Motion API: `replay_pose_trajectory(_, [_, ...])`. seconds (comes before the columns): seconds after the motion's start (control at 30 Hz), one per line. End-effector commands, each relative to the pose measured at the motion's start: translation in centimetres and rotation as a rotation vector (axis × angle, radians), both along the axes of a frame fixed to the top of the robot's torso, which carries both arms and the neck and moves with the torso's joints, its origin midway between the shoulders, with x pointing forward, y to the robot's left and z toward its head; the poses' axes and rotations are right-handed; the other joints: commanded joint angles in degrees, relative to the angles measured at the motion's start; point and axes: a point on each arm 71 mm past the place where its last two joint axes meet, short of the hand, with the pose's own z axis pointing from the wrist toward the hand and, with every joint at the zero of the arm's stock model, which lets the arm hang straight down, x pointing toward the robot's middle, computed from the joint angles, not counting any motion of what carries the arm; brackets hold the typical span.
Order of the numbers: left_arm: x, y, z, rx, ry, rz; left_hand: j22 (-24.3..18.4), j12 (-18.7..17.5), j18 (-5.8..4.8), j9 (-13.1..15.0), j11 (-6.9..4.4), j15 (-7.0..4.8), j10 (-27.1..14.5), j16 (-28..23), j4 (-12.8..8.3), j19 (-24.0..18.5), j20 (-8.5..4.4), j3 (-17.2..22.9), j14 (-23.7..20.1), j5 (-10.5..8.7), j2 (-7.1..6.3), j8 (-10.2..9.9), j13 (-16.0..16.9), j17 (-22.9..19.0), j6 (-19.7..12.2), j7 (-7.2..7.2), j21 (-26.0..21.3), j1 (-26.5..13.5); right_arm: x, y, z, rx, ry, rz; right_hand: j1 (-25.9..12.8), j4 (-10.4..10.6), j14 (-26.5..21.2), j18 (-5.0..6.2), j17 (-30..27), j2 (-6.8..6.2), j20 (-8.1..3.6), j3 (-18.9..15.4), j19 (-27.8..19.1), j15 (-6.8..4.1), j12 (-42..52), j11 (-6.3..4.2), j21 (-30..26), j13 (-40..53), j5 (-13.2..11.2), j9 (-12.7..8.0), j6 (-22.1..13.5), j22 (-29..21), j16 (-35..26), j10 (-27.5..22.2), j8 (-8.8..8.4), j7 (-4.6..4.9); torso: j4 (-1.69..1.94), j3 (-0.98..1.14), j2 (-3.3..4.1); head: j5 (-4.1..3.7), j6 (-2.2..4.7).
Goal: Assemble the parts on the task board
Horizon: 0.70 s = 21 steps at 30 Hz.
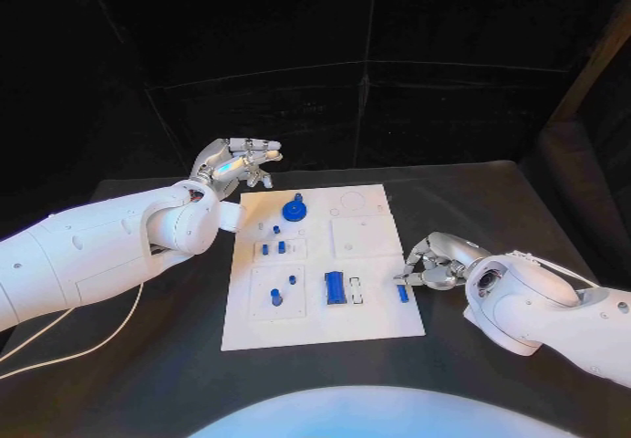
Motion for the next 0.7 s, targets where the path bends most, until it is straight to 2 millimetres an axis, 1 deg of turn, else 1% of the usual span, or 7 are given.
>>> replay_pose_trajectory(0.03, [-0.03,-0.09,0.16,-0.009,-0.008,-0.012,-0.08,0.24,0.36,0.03,-0.01,0.36,-0.34,0.34,0.06,-0.09,0.26,-0.38,-0.2,0.34,0.34,0.04,-0.03,-0.06,-0.33,-0.09,-0.23,-0.43,0.04,0.16,-0.32,-0.07,0.025,0.023,-0.41,0.07,4.03,-0.45,4.99,-0.07,0.24,-0.44,-0.06,0.38,-0.06,0.18,-0.35,0.03,-0.22,-0.07,0.44,-0.03,-0.36,-0.27,-0.38,-0.02,0.14,-0.02,-0.05,0.02,0.03])
replay_pose_trajectory(0.1, [-0.03,-0.06,0.16,-0.008,-0.008,-0.012,-0.08,0.24,0.36,0.03,-0.01,0.36,-0.34,0.34,0.07,-0.09,0.26,-0.38,-0.21,0.34,0.34,0.05,-0.03,-0.05,-0.33,-0.09,-0.24,-0.43,0.11,0.31,-0.42,-0.074,0.029,0.026,-0.4,0.07,4.04,-0.44,5.01,-0.07,0.24,-0.45,-0.07,0.38,-0.08,0.17,-0.36,0.02,-0.24,-0.06,0.48,-0.05,-0.35,-0.28,-0.37,-0.03,0.2,-0.04,-0.05,0.0,0.03])
replay_pose_trajectory(0.33, [-0.04,0.05,0.16,-0.008,-0.008,-0.01,-0.08,0.24,0.36,0.03,-0.01,0.36,-0.34,0.34,0.07,-0.09,0.26,-0.38,-0.21,0.34,0.34,0.05,-0.03,-0.05,-0.33,-0.09,-0.24,-0.43,0.26,0.71,-0.71,-0.097,0.04,0.039,0.12,-0.05,4.04,-0.44,5.01,-0.06,0.22,-0.48,-0.07,0.33,-0.08,0.08,-0.36,0.05,-0.27,-0.01,0.86,-0.03,-0.37,-0.26,-0.32,-0.15,0.05,-0.03,-0.02,0.15,-0.06])
replay_pose_trajectory(0.5, [-0.05,0.1,0.16,-0.007,-0.007,-0.009,-0.08,0.24,0.36,0.03,-0.01,0.36,-0.34,0.34,0.07,-0.09,0.26,-0.38,-0.21,0.34,0.34,0.05,-0.03,-0.05,-0.33,-0.09,-0.24,-0.43,0.27,0.75,-0.77,-0.127,0.039,0.048,0.42,-0.16,4.03,-0.44,4.99,-0.07,0.2,-0.51,-0.08,0.3,-0.09,0.03,-0.38,0.05,-0.2,0.02,1.06,-0.03,-0.4,-0.27,-0.28,-0.2,0.07,-0.05,0.02,0.09,-0.09])
replay_pose_trajectory(0.63, [-0.04,0.17,0.16,-0.007,-0.007,-0.008,-0.08,0.24,0.36,0.03,-0.01,0.36,-0.34,0.34,0.07,-0.09,0.26,-0.38,-0.21,0.34,0.34,0.05,-0.03,-0.05,-0.33,-0.09,-0.24,-0.43,0.22,0.82,-0.82,-0.15,0.043,0.059,0.64,-0.24,4.03,-0.44,4.97,-0.1,0.18,-0.56,-0.08,0.27,-0.16,-0.01,-0.38,-0.01,-0.16,0.07,1.27,-0.02,-0.42,-0.31,-0.21,-0.25,0.02,-0.04,-0.03,0.09,-0.19])
replay_pose_trajectory(0.7, [-0.04,0.18,0.15,-0.006,-0.006,-0.008,-0.08,0.24,0.36,0.03,-0.01,0.36,-0.34,0.34,0.07,-0.09,0.26,-0.38,-0.21,0.34,0.34,0.05,-0.03,-0.05,-0.33,-0.09,-0.24,-0.43,0.18,0.9,-0.85,-0.16,0.047,0.065,0.69,-0.26,4.03,-0.44,4.98,-0.14,0.17,-0.6,-0.08,0.26,-0.16,-0.02,-0.37,0.01,-0.18,0.08,1.34,0.0,-0.42,-0.3,-0.19,-0.27,0.07,-0.03,-0.01,0.09,-0.27])
